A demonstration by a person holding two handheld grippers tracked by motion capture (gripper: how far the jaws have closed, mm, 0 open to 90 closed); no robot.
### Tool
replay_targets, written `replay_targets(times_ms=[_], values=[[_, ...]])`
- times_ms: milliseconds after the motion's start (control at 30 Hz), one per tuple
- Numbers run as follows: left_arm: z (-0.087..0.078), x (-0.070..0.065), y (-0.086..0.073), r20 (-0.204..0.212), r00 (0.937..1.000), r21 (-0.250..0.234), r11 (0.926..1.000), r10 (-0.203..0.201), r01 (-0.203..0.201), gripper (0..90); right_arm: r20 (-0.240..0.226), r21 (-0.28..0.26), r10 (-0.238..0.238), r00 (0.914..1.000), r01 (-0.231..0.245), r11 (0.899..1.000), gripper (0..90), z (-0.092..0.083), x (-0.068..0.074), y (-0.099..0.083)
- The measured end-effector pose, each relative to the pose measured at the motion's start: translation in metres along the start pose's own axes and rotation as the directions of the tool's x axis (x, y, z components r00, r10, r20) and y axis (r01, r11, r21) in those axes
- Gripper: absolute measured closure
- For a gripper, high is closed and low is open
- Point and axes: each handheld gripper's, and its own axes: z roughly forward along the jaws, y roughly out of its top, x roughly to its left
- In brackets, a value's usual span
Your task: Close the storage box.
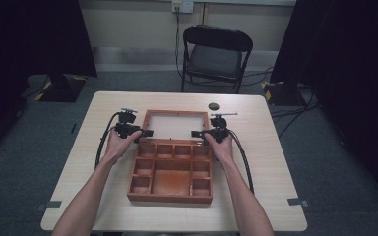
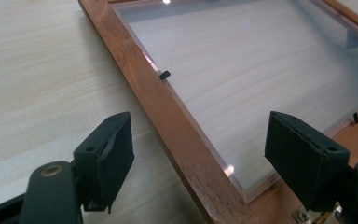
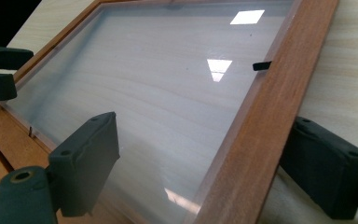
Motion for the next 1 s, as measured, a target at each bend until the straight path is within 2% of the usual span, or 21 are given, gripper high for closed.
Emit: replay_targets(times_ms=[67,200,233,267,367,467,533,633,767,933,1000], values=[[0.001,0.001,0.001,0.012,0.9998,0.005,0.9998,-0.017,0.017,24.2,-0.017,0.005,0.01,0.9998,-0.01,1.0,13.0,0.002,-0.001,0.001],[0.003,-0.001,0.003,0.005,0.9999,-0.001,1.0,-0.01,0.01,28.3,-0.029,0.0,0.027,0.9992,-0.027,1.0,11.5,0.007,-0.002,0.001],[0.004,-0.001,0.002,0.014,0.9995,-0.004,0.9996,-0.028,0.028,28.2,-0.028,-0.004,0.03,0.9992,-0.03,1.0,10.5,0.009,-0.002,0.002],[0.004,-0.001,0.002,0.014,0.9995,-0.004,0.9996,-0.028,0.028,27.8,-0.028,-0.004,0.03,0.9992,-0.03,1.0,10.5,0.009,-0.002,0.002],[0.007,0.003,0.002,0.037,0.9975,-0.005,0.9982,-0.06,0.06,27.0,-0.027,0.018,0.027,0.9993,-0.027,0.999,10.3,0.009,-0.002,0.005],[0.007,0.003,0.002,0.033,0.9979,-0.003,0.9984,-0.056,0.056,26.7,-0.025,0.028,0.023,0.9994,-0.022,0.999,10.3,0.009,-0.001,0.006],[0.007,0.002,0.002,0.025,0.9989,-0.013,0.9991,-0.039,0.039,26.1,-0.027,0.029,0.021,0.9994,-0.02,0.999,10.4,0.009,-0.002,0.006],[0.007,0.004,0.002,0.039,0.9979,-0.005,0.9986,-0.052,0.052,25.1,-0.034,0.025,0.008,0.9994,-0.007,1.0,11.6,0.008,-0.003,0.008],[0.007,0.005,0.002,0.038,0.9978,-0.004,0.9985,-0.055,0.055,23.9,-0.041,0.023,0.003,0.9991,-0.002,1.0,13.3,0.006,-0.005,0.008],[0.007,0.009,0.001,0.063,0.9944,-0.005,0.9964,-0.084,0.085,22.5,-0.05,-0.014,-0.025,0.9985,0.024,1.0,15.0,0.004,-0.005,0.006],[0.006,0.01,0.002,0.061,0.9953,-0.011,0.9971,-0.075,0.075,22.2,-0.061,-0.037,-0.035,0.9975,0.033,0.999,20.3,0.0,-0.007,0.006]])
